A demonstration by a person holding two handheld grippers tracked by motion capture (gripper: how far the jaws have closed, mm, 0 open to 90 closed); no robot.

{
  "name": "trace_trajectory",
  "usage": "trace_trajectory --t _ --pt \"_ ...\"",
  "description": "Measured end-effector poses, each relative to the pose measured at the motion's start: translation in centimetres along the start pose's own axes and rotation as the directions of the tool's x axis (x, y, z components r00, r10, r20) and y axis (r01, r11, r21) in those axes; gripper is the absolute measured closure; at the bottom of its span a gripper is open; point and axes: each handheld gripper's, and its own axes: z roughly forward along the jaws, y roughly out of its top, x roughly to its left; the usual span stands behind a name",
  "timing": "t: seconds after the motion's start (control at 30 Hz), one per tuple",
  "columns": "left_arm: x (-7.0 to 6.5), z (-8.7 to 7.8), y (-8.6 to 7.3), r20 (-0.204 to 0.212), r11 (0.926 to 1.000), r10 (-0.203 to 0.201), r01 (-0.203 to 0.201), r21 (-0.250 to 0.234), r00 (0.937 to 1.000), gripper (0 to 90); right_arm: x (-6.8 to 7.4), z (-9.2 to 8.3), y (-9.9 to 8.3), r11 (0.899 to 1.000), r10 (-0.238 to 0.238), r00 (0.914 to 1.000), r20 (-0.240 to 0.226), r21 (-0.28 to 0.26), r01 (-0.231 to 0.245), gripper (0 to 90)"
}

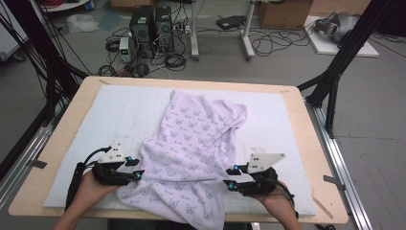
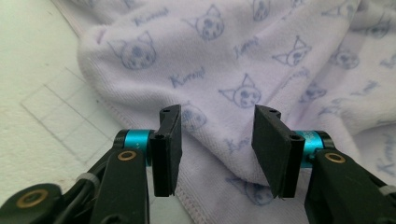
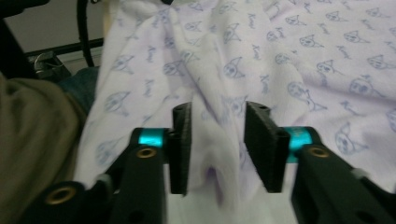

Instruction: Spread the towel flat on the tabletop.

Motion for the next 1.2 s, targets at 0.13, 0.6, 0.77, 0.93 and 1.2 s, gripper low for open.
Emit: trace_trajectory --t 0.13,0.6,0.77,0.93,1.2 --pt "-0.3 1.0 -0.3 0.012 0.9996 0.018 -0.018 0.02 0.9998 65.5 -1.4 3.8 -0.3 0.997 0.025 0.9986 -0.046 0.068 -0.022 57.5" --pt "-3.6 -1.1 -1.3 0.047 0.9973 0.07 -0.071 0.019 0.9965 86.9 -0.3 4.8 -0.6 0.986 -0.048 0.9937 -0.101 0.156 0.064 82.3" --pt "-5.8 -3.0 -1.9 0.04 0.9935 0.114 -0.114 0.0 0.9927 86.9 1.4 3.6 -0.3 0.985 -0.083 0.991 -0.105 0.145 0.097 82.3" --pt "-7.6 -4.8 -1.9 0.082 0.9901 0.14 -0.139 -0.021 0.9868 86.8 3.3 2.2 0.1 0.986 -0.107 0.9858 -0.129 0.115 0.122 82.2" --pt "-5.1 -3.4 -0.6 0.033 0.9881 0.143 -0.141 -0.062 0.9892 62.8 1.6 0.4 0.1 0.999 -0.045 0.9962 -0.074 0.023 0.047 65.0"
